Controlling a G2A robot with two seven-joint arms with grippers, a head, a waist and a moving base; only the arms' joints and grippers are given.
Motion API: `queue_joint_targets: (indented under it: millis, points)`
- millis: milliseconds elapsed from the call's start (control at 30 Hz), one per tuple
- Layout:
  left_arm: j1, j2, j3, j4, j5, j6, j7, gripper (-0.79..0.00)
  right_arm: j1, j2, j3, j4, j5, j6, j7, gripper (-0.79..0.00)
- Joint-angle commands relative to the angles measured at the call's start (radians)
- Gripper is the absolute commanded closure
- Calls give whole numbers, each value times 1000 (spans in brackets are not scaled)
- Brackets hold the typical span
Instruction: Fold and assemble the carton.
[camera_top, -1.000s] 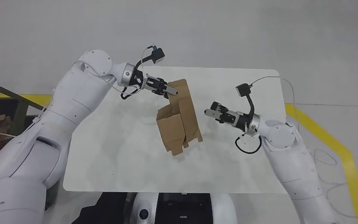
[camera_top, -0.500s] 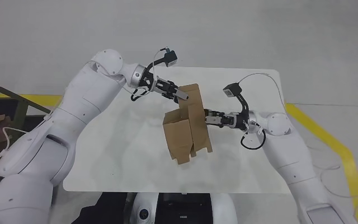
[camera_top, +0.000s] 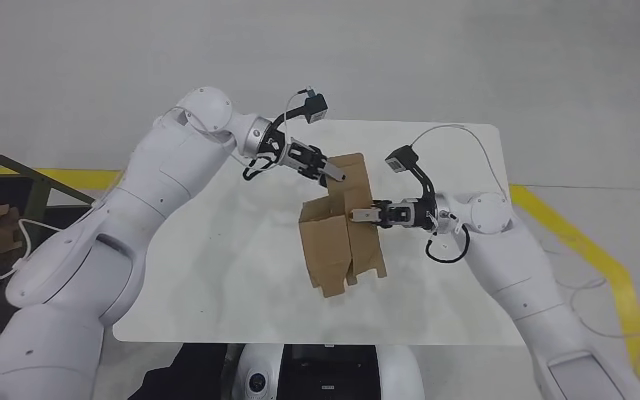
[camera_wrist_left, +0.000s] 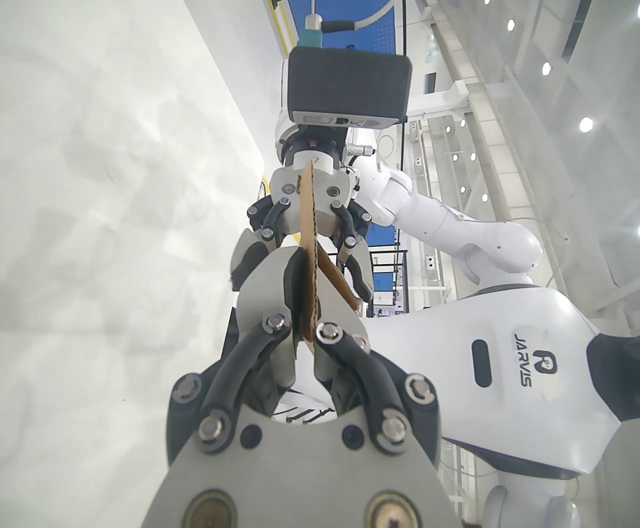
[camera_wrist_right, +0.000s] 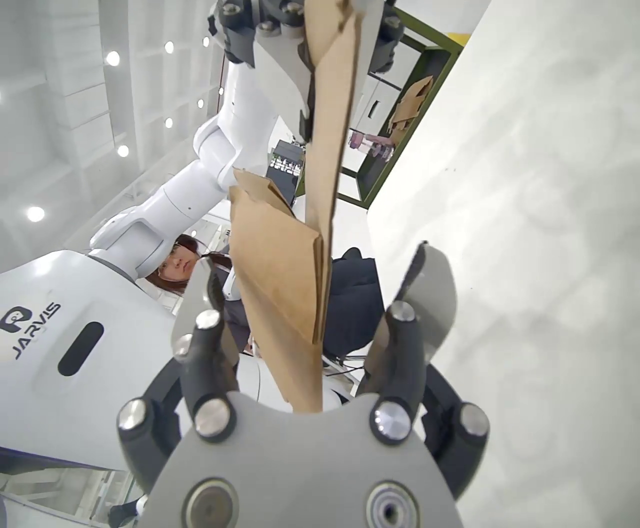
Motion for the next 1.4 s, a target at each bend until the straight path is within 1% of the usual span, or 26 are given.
queue_joint_targets:
  millis: [0, 133, 267, 500, 633, 800, 833, 867, 900, 933, 1133, 1367]
  points:
    - [-1, -1, -2, 7, 4, -3, 3, 0, 3, 3, -5, 1, 7, -1, -1, -372]
    - [3, 0, -5, 10, 8, -5, 5, 0, 8, 10, -15, 8, 30, -2, -2, -339]
    - [12, 5, -14, 19, 9, -6, 6, 0, 18, 16, -29, 11, 51, 5, 5, -274]
    - [22, 14, -28, 15, 17, -11, 11, 0, 40, 20, -66, 20, 78, 16, 16, -86]
    - [24, 16, -31, 5, 24, -13, 13, 0, 51, 21, -83, 31, 95, 15, 15, -40]
    - [21, 18, -31, -6, 34, -11, 11, 0, 61, 22, -101, 44, 108, 15, 15, -12]
    - [20, 18, -31, -8, 34, -10, 10, -129, 62, 23, -104, 45, 110, 16, 16, -3]
    - [19, 18, -31, -11, 34, -10, 10, -296, 64, 23, -107, 47, 111, 16, 16, 0]
    - [19, 19, -31, -14, 34, -8, 9, -526, 65, 23, -110, 50, 115, 17, 17, 0]
    - [18, 19, -31, -18, 34, -6, 6, -785, 66, 24, -112, 55, 122, 18, 18, 0]
    - [20, 31, -52, -17, 25, -16, 16, -785, 74, 23, -118, 79, 157, 22, 22, 0]
    - [42, 61, -113, 10, 13, -39, 39, -785, 46, 34, -80, 79, 143, -27, -27, 0]
